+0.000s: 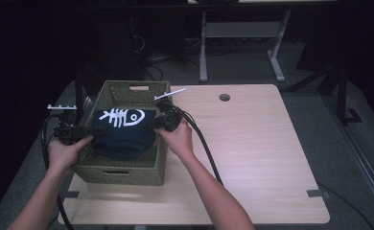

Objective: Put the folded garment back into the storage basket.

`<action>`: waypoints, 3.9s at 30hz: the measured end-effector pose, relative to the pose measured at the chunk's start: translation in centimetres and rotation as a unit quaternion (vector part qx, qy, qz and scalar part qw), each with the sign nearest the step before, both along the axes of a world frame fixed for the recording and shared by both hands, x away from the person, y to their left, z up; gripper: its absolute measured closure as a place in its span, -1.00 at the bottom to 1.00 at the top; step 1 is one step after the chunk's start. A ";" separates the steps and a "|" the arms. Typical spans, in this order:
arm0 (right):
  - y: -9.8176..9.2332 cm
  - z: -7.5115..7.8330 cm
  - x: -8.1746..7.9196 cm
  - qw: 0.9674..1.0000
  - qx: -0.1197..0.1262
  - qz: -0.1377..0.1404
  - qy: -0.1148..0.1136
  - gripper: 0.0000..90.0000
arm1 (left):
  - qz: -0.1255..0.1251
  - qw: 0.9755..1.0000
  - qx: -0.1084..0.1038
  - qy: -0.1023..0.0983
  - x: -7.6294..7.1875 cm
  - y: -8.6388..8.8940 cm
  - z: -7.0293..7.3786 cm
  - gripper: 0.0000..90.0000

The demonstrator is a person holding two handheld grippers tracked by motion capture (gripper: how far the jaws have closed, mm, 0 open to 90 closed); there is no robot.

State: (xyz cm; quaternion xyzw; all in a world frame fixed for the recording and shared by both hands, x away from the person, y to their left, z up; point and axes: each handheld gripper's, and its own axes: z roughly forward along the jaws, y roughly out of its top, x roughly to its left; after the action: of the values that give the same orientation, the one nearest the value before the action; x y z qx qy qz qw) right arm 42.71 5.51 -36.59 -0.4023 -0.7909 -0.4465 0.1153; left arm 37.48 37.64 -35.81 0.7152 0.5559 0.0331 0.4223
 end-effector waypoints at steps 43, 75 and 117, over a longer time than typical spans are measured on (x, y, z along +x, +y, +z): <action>-7.2 3.8 -0.8 0.998 0.020 -0.026 -0.057 0.06 | -0.028 0.998 -0.008 -0.060 -0.4 -4.2 2.2 0.03; -18.6 3.3 -3.0 0.994 0.041 -0.080 -0.065 -0.04 | -0.089 0.993 -0.053 -0.062 -0.2 -12.7 2.9 -0.22; -30.9 1.5 -7.0 0.985 0.037 -0.156 -0.063 -0.18 | -0.154 0.985 -0.041 -0.065 -0.5 -23.4 2.3 -0.45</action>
State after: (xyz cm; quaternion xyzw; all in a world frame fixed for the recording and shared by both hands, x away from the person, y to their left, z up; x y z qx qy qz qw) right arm 35.67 -25.36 -35.10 -0.4877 -0.7070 -0.5121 0.0085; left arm 36.94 14.24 -33.51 0.7707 0.4115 -0.0083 0.4864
